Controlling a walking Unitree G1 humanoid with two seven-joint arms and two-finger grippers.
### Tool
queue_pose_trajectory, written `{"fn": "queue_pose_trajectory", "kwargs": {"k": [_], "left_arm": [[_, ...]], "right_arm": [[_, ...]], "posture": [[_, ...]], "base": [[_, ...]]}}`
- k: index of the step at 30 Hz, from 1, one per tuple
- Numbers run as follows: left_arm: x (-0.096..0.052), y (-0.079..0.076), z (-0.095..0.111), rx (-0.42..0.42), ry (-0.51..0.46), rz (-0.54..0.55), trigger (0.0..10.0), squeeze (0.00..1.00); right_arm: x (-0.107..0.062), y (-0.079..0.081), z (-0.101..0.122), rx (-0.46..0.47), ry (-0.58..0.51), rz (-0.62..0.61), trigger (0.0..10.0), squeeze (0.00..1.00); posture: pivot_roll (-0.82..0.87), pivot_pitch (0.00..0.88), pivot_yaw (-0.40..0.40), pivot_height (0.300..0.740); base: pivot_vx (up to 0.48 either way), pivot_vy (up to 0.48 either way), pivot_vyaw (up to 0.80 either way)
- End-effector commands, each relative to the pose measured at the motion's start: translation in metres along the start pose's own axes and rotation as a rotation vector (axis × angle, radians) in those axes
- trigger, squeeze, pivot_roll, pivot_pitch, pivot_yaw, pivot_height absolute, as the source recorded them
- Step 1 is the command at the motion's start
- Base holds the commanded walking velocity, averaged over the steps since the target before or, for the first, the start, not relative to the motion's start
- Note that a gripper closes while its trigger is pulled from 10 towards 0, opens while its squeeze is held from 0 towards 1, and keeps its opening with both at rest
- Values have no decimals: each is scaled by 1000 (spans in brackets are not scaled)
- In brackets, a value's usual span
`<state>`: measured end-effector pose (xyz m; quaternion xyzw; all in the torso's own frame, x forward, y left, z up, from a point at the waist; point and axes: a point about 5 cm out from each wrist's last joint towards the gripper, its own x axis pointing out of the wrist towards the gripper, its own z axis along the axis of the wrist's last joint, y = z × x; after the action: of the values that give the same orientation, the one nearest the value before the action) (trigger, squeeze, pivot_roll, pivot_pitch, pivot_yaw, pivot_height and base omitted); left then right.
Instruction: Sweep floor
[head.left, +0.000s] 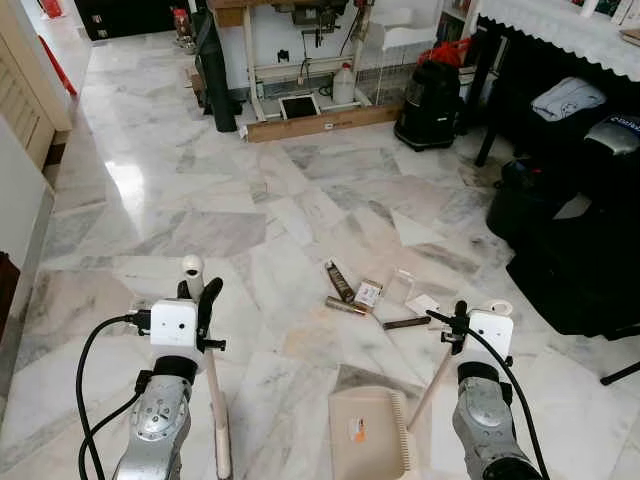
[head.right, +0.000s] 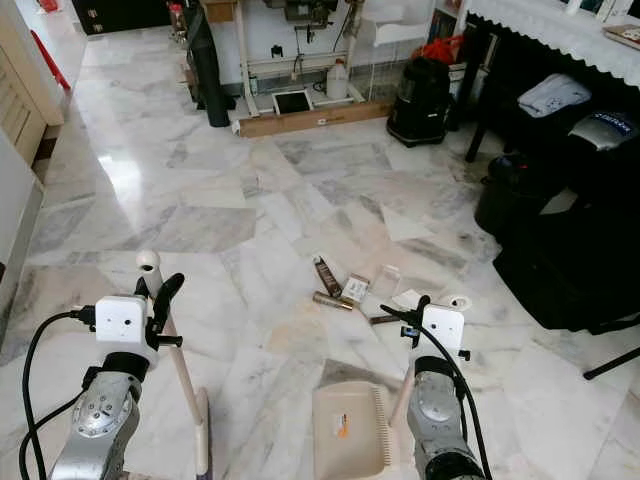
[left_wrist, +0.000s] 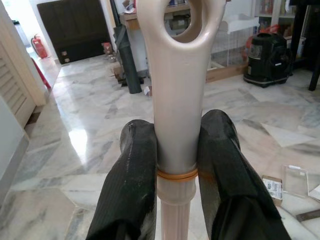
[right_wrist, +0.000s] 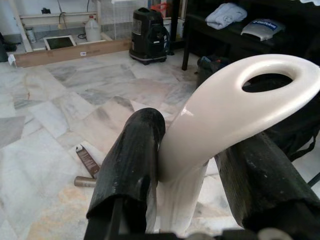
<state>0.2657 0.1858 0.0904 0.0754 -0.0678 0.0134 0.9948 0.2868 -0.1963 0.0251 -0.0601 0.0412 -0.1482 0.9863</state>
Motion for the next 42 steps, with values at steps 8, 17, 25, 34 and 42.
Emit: {"fn": "queue_pose_trajectory", "kwargs": {"k": [8, 17, 25, 34, 42], "left_arm": [[2, -2, 5, 13, -16, -23, 10000, 0], [2, -3, 4, 13, -6, -27, 10000, 0], [1, -4, 4, 7, -1, -28, 10000, 0], [1, -4, 3, 6, 0, -29, 10000, 0], [1, -5, 3, 5, 1, -30, 10000, 0]], "right_arm": [[-2, 0, -5, -12, 33, 5, 10000, 0], [-3, -3, -11, -21, 80, 10, 10000, 0], [-4, -13, -16, -30, 103, 11, 10000, 1000], [2, -23, -13, -55, 109, 59, 10000, 0], [4, -30, -16, -58, 146, 113, 10000, 0]], "posture": [[147, 76, -8, 740], [145, 75, -13, 740], [141, 75, -16, 740], [137, 76, -18, 740], [135, 76, -18, 740]], "base": [[0, 0, 0], [0, 0, 0], [0, 0, 0], [0, 0, 0], [0, 0, 0]]}}
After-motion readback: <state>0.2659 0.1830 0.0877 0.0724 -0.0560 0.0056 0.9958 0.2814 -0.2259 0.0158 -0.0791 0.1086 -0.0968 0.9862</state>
